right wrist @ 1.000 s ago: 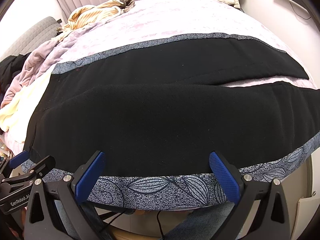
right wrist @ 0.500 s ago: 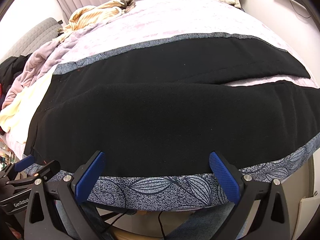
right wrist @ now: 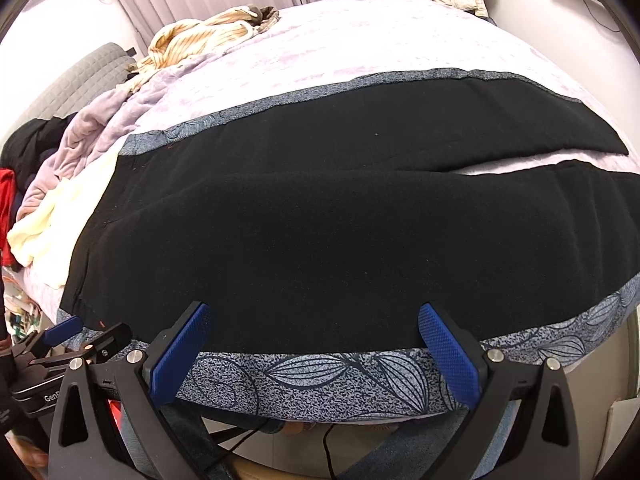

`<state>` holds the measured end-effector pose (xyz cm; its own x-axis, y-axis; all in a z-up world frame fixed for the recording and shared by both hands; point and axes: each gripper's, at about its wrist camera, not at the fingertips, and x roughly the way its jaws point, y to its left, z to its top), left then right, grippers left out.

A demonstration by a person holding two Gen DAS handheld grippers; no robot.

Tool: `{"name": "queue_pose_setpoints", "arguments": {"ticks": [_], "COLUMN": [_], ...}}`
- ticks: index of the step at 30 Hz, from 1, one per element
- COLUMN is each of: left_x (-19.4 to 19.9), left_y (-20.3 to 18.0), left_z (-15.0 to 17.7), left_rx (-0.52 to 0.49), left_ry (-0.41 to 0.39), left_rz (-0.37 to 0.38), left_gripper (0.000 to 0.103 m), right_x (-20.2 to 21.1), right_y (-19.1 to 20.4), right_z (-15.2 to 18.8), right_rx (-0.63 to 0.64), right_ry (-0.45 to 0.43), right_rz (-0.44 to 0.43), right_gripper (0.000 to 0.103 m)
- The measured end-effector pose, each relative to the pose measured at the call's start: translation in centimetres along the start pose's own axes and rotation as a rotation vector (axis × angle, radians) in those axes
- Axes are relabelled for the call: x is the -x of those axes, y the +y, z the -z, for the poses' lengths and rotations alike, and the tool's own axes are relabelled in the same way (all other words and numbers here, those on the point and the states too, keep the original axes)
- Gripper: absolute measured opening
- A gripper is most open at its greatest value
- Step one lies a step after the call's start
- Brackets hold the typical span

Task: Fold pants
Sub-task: 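Grasp the grey patterned waistband of the black pants with both grippers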

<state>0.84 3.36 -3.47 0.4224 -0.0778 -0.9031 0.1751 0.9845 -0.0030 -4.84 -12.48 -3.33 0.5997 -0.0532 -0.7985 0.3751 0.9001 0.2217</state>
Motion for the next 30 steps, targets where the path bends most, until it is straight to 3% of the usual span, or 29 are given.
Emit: {"name": "queue_pose_setpoints", "arguments": {"ticks": [11, 22, 30], "left_x": [0.5, 0.3, 0.2], "left_y": [2.7, 3.9, 3.8], "left_z": [0.3, 1.4, 1.4], "left_rx": [0.043, 0.059, 0.051], "left_ry": [-0.036, -0.026, -0.027], "left_rz": [-0.045, -0.089, -0.078], "left_gripper": [0.102, 0.102, 0.102], "right_x": [0.3, -0.3, 0.0], "right_y": [-0.7, 0.0, -0.1], "right_z": [0.5, 0.5, 0.6], "right_rx": [-0.060, -0.057, -0.062], "right_ry": [0.008, 0.032, 0.030], "right_rz": [-0.094, -0.082, -0.080], "right_gripper": [0.103, 0.103, 0.103]}}
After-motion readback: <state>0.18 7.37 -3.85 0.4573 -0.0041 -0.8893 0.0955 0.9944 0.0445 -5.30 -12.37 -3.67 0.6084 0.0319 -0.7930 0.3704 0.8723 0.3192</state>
